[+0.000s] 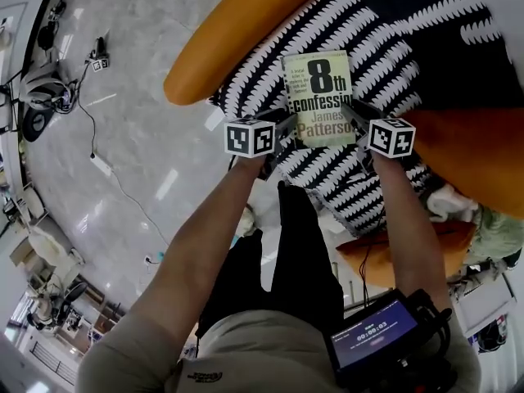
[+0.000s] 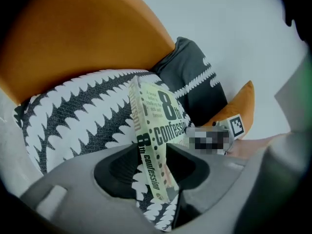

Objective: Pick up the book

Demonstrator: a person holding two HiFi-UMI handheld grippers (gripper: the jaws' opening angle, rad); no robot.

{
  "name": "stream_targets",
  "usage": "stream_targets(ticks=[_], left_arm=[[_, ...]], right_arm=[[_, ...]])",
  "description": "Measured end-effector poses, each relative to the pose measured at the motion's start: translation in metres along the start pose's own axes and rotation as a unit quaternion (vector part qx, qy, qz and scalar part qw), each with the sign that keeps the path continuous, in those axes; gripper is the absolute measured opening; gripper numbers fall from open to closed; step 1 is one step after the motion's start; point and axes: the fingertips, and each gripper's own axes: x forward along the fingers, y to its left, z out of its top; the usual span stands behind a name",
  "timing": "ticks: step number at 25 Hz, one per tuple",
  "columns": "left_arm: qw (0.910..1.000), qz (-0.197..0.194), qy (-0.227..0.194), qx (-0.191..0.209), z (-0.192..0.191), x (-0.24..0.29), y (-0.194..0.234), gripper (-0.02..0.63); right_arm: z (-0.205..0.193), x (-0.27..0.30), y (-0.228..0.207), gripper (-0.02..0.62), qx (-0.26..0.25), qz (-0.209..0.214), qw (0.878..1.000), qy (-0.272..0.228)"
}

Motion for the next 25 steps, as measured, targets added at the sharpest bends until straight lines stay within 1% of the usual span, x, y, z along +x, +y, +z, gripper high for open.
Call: stream_targets(ticks=[2,4,5,8,11,15,22,25], left_arm=[[0.9999,-0.006,0.005,-0.008,-0.005,0.007,-0.003,0.164],[0.9999,0.000,0.012,-0.006,-0.010,0.012,-0.004,0.159],[0.9999,0.006,0.015,-0.004,-0.012,0.012,-0.003,0.140],[0.9998,0.010,0.015,-0.004,-0.009,0.006,-0.002,0.123],[0.9998,0.003,0.014,0.011,-0.006,-0.005,-0.008,0.116],[0.9997,-0.002,0.013,0.022,-0.005,-0.023,-0.016,0.112],[0.9990,-0.014,-0.010,0.040,0.008,-0.067,-0.056,0.109],[0.9986,-0.019,-0.019,0.045,0.012,-0.092,-0.070,0.107]], right_arm=[[0.000,-0.001,0.000,0.150,0.019,0.008,1.000,-0.012],[-0.001,-0.002,0.000,0.141,0.033,0.007,0.999,-0.027],[-0.002,-0.002,0.001,0.135,0.039,0.005,0.999,-0.033],[-0.004,-0.006,0.005,0.119,0.056,0.000,0.997,-0.045],[-0.007,-0.015,0.015,0.114,0.067,-0.002,0.996,-0.051],[-0.003,-0.027,0.033,0.109,0.073,-0.003,0.995,-0.064],[0.016,-0.071,0.073,0.104,0.067,0.000,0.993,-0.097],[0.023,-0.089,0.097,0.101,0.067,0.006,0.991,-0.119]])
